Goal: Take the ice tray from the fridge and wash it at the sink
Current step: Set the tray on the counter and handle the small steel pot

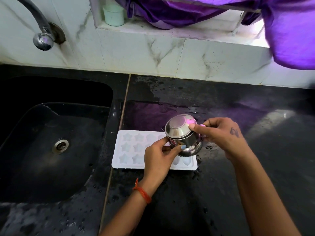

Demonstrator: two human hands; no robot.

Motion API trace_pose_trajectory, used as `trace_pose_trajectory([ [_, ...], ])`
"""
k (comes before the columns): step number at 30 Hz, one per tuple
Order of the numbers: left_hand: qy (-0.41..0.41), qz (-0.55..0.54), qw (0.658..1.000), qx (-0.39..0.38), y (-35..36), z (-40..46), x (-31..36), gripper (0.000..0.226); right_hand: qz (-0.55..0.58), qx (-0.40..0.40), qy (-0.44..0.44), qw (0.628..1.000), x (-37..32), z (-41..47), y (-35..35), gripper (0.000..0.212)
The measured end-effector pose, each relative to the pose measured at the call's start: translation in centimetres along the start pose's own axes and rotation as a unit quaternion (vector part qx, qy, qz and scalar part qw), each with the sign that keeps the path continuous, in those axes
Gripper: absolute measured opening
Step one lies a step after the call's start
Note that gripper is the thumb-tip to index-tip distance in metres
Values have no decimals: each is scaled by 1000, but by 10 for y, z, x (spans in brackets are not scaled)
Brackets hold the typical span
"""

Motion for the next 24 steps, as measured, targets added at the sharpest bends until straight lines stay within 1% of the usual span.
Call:
trace_pose_trajectory([
  [4, -8, -7, 1000, -24, 7, -3, 3, 11, -69, 35, -34, 996, -5, -1, -8, 43],
  [11, -15, -25, 998, -58, 15, -7, 6, 10, -155, 55, -76, 983, -16, -4, -15, 49],
  [18, -39, -31, 996, -67, 22, -8, -1, 8, -191, 56, -102, 975, -21, -5, -16, 52],
  [24, -47, -41, 996, -62, 25, -9, -1, 15, -177, 46, -93, 979, -15, -3, -18, 48],
])
Point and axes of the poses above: each hand's wrist, its own z-axis towards the middle knuckle, its own y-axis out of the palm, x = y × z, the point moved 5 cm from there along z, towards the middle knuckle, and after that the axes turned 13 degrees about x, right-handed, at the moved point
